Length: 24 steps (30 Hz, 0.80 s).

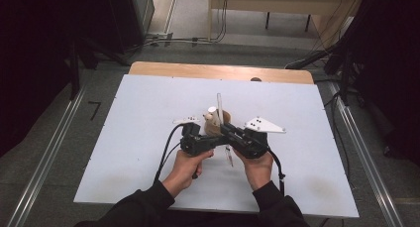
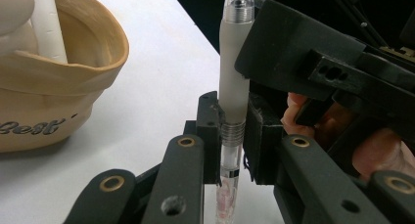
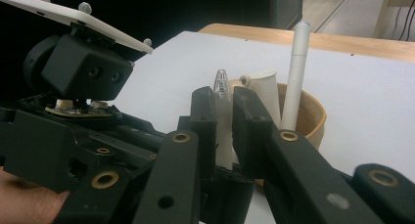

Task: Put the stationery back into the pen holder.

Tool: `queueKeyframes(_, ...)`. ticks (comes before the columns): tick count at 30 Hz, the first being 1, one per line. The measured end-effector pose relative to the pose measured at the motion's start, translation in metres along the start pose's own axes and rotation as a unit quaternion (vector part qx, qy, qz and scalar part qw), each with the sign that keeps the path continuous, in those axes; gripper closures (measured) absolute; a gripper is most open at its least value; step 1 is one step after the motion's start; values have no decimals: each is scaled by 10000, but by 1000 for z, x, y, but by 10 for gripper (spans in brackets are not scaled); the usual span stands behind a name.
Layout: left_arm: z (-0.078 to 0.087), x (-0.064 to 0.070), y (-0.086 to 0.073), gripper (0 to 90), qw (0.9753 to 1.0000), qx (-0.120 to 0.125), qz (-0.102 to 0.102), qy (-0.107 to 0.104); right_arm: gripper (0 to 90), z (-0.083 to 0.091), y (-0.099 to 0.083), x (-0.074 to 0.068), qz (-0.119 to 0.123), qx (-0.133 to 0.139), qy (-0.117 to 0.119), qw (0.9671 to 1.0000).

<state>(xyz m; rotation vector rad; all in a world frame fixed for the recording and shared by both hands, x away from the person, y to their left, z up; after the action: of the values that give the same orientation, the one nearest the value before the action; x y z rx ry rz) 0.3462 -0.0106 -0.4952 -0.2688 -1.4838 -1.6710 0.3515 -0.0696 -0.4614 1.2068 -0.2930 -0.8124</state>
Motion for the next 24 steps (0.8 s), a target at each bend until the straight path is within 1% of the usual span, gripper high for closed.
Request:
queueKeyframes(5, 0, 1, 1, 796, 10000, 25, -5, -37, 770, 1, 0, -1, 19, 12, 32, 10000)
queueKeyframes(7, 1, 2, 2, 797, 10000, 61, 2, -70, 723, 2, 1, -2, 7, 40, 65, 10000)
queueKeyframes(9, 3, 2, 3, 797, 10000, 74, -3, -66, 657, 3, 2, -4, 1, 34, 213, 9998)
queueKeyframes(12, 5, 0, 5, 797, 9999, 137, 10, -47, 609, 6, 5, -3, -17, 117, 275, 9996)
queueKeyframes(14, 8, 0, 8, 796, 9998, 192, 15, -39, 564, 8, 5, -1, -53, 123, 280, 9995)
queueKeyframes(16, 10, -1, 10, 796, 9997, 248, 19, -13, 522, 9, 5, 0, -107, 93, 348, 9993)
queueKeyframes(18, 11, -2, 10, 796, 9997, 259, 0, 16, 485, 10, 3, 3, -107, 58, 302, 9995)
queueKeyframes(19, 11, -2, 10, 796, 9997, 263, 0, 24, 470, 10, 3, 4, -127, 35, 316, 9994)
queueKeyframes(23, 13, -2, 11, 796, 9996, 288, -13, 31, 447, 13, -1, 12, -129, -42, 246, 9996)
queueKeyframes(24, 14, -2, 12, 796, 9995, 313, 10, 19, 440, 14, -2, 14, -126, -47, 192, 9997)
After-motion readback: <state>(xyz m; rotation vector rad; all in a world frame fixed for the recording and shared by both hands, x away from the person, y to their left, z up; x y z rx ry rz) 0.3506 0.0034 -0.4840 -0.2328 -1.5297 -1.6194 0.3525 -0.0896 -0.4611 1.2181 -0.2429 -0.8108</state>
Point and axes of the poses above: each handheld gripper's, and its own axes: z roughly backward along the jaws, y roughly out of its top, x roughly to its right, the point moved 9 cm from there along -z, roughly forward along the jaws, and after that the axes turned 2 degrees about y, right-handed, at the moved point
